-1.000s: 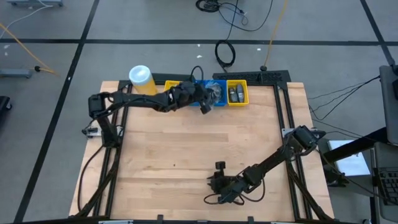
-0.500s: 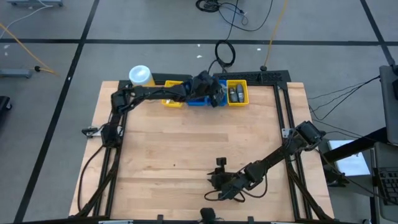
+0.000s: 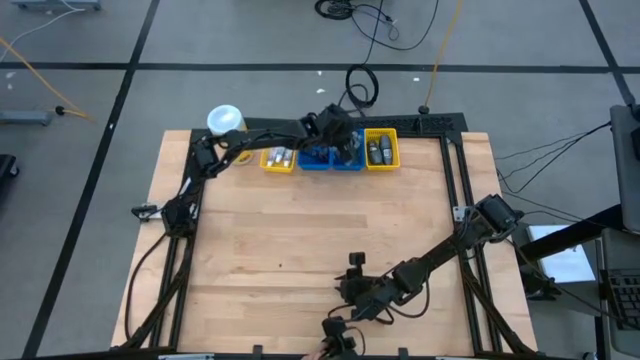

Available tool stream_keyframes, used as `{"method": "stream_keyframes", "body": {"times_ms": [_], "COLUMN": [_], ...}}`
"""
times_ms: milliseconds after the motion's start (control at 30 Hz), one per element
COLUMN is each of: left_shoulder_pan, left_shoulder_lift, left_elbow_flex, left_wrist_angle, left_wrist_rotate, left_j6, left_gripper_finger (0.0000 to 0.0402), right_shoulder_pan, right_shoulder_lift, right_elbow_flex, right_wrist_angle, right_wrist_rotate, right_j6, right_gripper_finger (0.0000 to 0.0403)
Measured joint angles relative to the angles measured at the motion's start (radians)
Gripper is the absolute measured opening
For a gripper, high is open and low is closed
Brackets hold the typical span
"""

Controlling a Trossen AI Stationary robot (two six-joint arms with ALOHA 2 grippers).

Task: Pick & Place Travel size toiletries
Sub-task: Put the hairbrush into the right blue bin, then return to Home Position

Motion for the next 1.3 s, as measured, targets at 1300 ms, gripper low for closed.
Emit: {"method": "stream_keyframes", "body": {"times_ms": [1300], "left_shoulder_pan": [-0.057], "left_shoulder_lift": [-0.406], "left_elbow_flex": [-0.211], "left_wrist_angle": [-0.365], "left_wrist_rotate": [0.083], "left_j6": [0.072], "left_gripper_finger": [0.0124], "right_shoulder_pan": [-0.029], "right_shoulder_lift": [-0.168], "right_elbow_flex": [-0.18], "right_wrist_angle": [0.028], "right_wrist_rotate": [0.154], "right_j6": [0.106], "right_gripper_finger": [0.006]}}
